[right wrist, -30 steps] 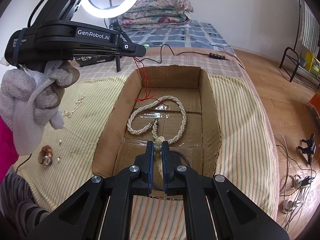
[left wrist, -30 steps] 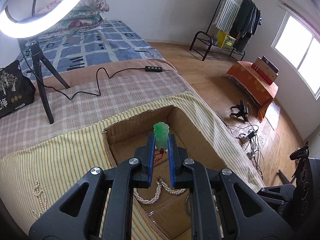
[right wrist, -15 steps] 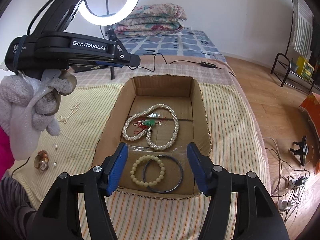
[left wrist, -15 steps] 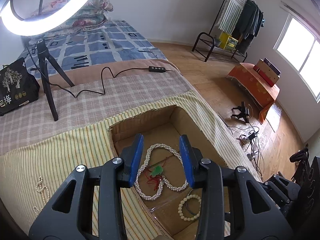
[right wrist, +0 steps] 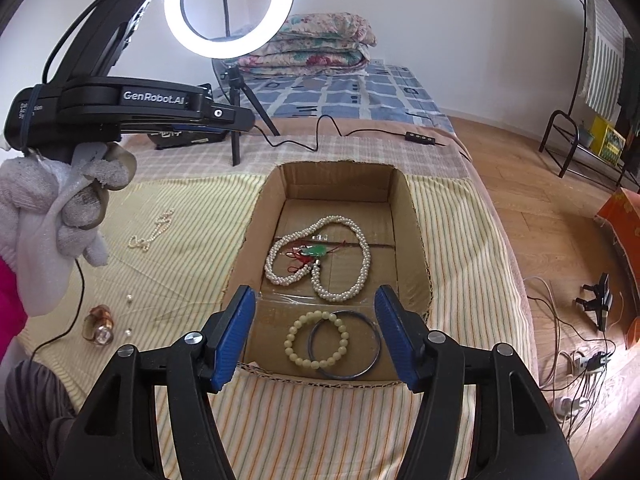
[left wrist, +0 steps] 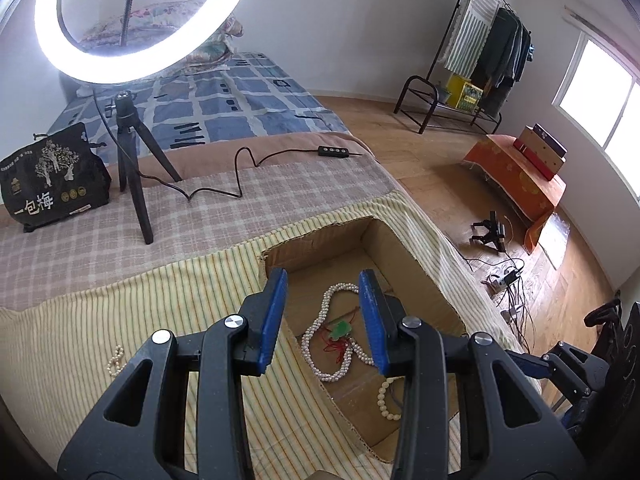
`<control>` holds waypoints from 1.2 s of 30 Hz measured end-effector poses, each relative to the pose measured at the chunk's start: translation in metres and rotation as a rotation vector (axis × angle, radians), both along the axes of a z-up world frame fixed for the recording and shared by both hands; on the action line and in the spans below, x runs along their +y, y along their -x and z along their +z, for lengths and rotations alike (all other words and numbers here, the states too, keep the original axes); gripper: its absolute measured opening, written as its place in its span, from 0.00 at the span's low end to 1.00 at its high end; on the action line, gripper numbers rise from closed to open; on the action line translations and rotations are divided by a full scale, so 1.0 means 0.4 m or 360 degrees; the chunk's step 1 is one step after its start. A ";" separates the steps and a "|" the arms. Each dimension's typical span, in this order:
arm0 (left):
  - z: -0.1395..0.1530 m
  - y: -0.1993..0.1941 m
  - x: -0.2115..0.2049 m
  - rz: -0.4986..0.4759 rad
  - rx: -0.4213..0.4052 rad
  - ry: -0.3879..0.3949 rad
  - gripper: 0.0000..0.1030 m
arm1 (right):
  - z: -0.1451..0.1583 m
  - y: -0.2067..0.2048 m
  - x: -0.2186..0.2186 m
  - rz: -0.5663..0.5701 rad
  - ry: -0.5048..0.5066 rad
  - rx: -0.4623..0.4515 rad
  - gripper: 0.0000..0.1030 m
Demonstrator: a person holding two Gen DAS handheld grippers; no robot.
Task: Organize jewelry
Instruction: 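Move the left tool to the brown leather watch while the right tool approaches a pearl earring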
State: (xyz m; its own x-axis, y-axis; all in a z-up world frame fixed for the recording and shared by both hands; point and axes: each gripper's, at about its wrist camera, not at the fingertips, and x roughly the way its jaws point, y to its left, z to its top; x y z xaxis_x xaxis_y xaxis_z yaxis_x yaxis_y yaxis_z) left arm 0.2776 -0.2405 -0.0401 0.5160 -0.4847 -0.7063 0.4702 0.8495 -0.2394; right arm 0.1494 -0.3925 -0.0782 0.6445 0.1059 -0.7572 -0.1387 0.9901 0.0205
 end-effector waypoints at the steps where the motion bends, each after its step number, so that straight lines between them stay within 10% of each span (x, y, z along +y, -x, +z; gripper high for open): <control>1: 0.007 0.005 0.011 0.0003 -0.0012 -0.0007 0.36 | 0.008 0.004 0.006 0.0001 0.0004 -0.0007 0.64; 20: 0.143 0.139 0.425 0.0273 -0.0256 -0.0129 0.36 | 0.075 0.033 0.170 0.0163 0.0082 -0.0093 0.78; 36: -0.010 0.316 0.706 0.0402 -0.0056 -0.0249 0.36 | 0.045 0.012 0.307 0.0419 0.0038 -0.0082 0.78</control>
